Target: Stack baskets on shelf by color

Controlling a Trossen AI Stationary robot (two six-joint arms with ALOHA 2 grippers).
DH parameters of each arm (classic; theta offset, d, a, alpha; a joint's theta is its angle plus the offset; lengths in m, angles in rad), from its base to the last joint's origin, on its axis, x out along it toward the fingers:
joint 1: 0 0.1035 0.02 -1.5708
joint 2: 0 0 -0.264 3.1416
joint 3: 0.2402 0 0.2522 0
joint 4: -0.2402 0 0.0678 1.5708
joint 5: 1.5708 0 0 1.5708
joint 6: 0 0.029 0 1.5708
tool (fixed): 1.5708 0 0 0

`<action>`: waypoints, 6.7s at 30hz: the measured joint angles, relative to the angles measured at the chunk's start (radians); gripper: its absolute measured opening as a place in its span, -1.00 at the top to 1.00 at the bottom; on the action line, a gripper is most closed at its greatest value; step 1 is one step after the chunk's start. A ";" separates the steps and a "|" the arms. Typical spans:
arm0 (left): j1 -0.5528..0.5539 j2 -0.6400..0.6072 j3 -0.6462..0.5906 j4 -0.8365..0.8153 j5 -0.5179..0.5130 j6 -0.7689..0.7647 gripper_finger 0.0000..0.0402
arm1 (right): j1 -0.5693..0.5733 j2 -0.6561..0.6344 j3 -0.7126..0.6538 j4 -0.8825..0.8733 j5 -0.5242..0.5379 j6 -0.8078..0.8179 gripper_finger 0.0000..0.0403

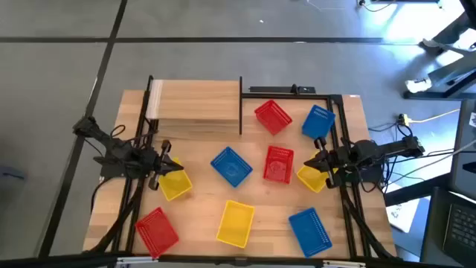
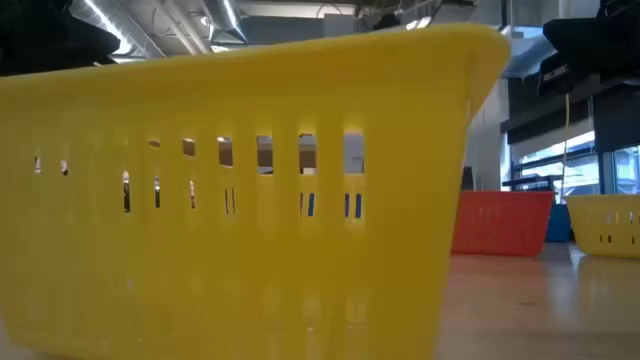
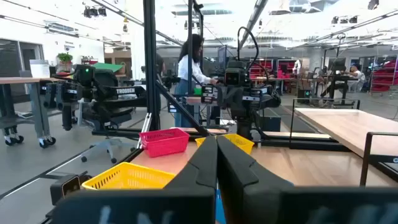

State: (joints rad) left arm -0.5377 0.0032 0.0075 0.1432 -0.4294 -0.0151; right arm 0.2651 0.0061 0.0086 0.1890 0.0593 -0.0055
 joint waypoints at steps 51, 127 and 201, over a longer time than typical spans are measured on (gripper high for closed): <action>0.000 0.000 0.000 0.000 0.000 0.000 1.00 | 0.000 0.000 0.000 0.008 0.000 0.005 0.99; 0.293 0.761 0.952 -0.802 -0.035 -0.345 1.00 | 0.000 1.089 1.231 -1.474 0.089 0.730 0.94; 0.304 0.770 0.953 -0.802 0.041 -0.263 1.00 | -0.602 1.779 1.229 -1.274 -0.255 -0.156 0.44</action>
State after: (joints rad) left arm -0.2337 0.7734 0.9604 -0.6586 -0.3885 -0.2783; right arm -0.3367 1.7855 1.2377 -1.0851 -0.1959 -0.1619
